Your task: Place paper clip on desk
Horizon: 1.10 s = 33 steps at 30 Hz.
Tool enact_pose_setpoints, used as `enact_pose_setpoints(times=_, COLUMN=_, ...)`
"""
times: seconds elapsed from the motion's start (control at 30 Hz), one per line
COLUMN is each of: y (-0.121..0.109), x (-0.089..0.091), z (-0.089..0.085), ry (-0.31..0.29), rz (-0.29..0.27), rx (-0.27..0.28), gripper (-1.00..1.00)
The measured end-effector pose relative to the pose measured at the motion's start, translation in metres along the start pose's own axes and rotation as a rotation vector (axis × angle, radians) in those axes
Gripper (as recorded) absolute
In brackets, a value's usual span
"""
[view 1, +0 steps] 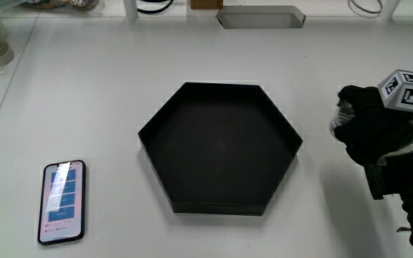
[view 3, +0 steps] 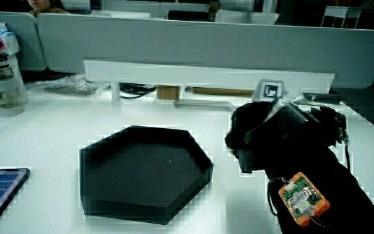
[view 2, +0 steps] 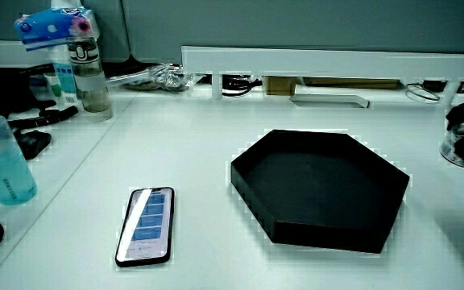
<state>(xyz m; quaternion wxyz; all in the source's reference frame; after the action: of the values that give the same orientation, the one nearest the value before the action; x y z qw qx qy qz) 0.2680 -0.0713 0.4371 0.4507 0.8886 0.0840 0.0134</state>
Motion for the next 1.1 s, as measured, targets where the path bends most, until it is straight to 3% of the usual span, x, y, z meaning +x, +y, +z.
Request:
enact_pose_setpoints(times=0.1, y=0.002, x=0.014, z=-0.004, ry=0.003, rz=-0.069, rx=0.023, gripper=0.00)
enact_pose_setpoints(times=0.2, y=0.002, x=0.018, z=-0.009, ry=0.001, rz=-0.088, rx=0.055, gripper=0.00)
enact_pose_setpoints(times=0.5, y=0.011, x=0.017, z=-0.028, ry=-0.010, rz=-0.069, rx=0.020, gripper=0.00)
enact_pose_setpoints(times=0.53, y=0.013, x=0.018, z=-0.031, ry=-0.032, rz=-0.096, rx=0.022, gripper=0.00)
enact_pose_setpoints(times=0.73, y=0.020, x=0.020, z=-0.048, ry=-0.032, rz=-0.106, rx=-0.029, gripper=0.00)
enact_pose_setpoints(times=0.83, y=0.023, x=0.025, z=-0.055, ry=-0.046, rz=-0.133, rx=-0.025, gripper=0.00)
enact_pose_setpoints(times=1.1, y=0.027, x=0.027, z=-0.063, ry=-0.042, rz=-0.130, rx=-0.046, gripper=0.00)
